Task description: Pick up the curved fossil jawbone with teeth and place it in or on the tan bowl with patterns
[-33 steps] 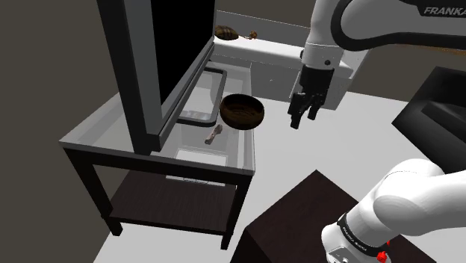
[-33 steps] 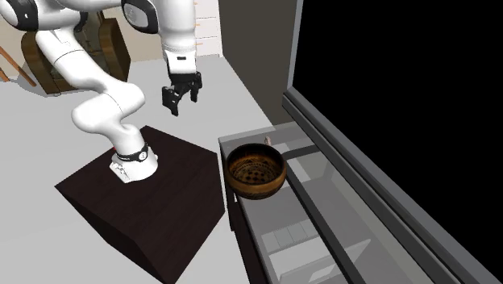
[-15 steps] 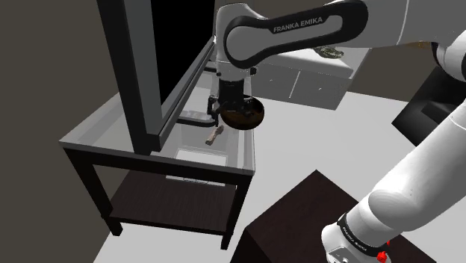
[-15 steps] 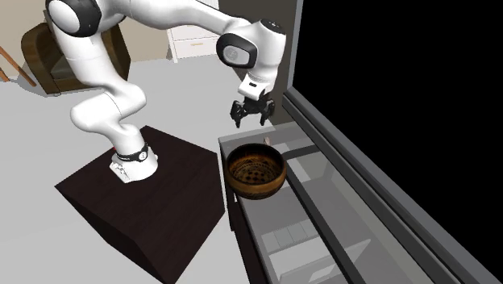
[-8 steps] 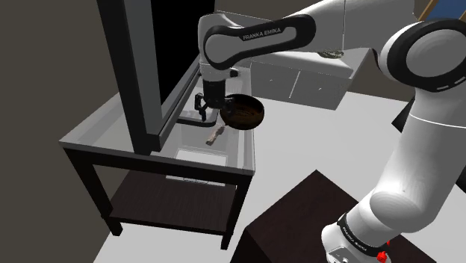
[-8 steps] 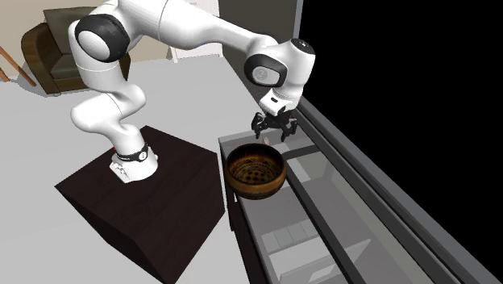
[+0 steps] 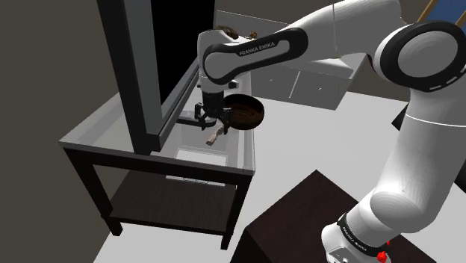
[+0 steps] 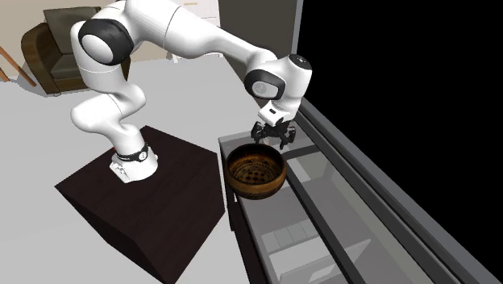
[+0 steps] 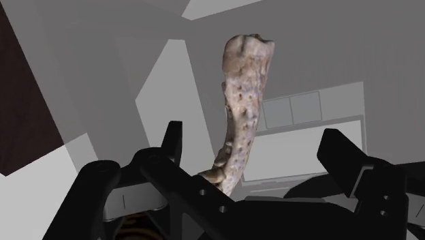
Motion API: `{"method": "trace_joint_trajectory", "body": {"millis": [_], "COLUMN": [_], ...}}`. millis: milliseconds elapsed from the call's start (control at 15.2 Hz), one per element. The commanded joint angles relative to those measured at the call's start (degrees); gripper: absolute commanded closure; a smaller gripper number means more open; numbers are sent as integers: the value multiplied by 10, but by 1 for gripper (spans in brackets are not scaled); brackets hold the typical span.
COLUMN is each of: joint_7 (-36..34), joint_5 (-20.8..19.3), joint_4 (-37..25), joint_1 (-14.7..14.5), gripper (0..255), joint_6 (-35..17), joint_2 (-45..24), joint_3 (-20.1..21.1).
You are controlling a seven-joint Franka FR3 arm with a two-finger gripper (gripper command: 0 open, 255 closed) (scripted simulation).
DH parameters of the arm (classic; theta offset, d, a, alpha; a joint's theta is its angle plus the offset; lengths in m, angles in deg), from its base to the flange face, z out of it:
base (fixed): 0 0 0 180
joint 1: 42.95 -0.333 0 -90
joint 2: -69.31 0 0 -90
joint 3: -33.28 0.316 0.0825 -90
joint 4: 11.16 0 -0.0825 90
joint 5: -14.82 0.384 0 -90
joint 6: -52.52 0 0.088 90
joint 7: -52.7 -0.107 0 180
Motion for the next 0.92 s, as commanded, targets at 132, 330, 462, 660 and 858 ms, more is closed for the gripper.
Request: {"method": "trace_joint_trajectory", "body": {"millis": [132,330,462,660,858], "joint_7": [0,0,0,0,0], "joint_5": [-1,-1,-1,-1,-1], "joint_4": [2,2,2,2,2], "joint_1": [0,0,0,0,0], "gripper": [0,0,255,255,255], "joint_6": [-4,-4,-4,-4,-4], "joint_2": [-2,-2,-2,-2,-2], "joint_3": [-1,-1,-1,-1,-1]}}
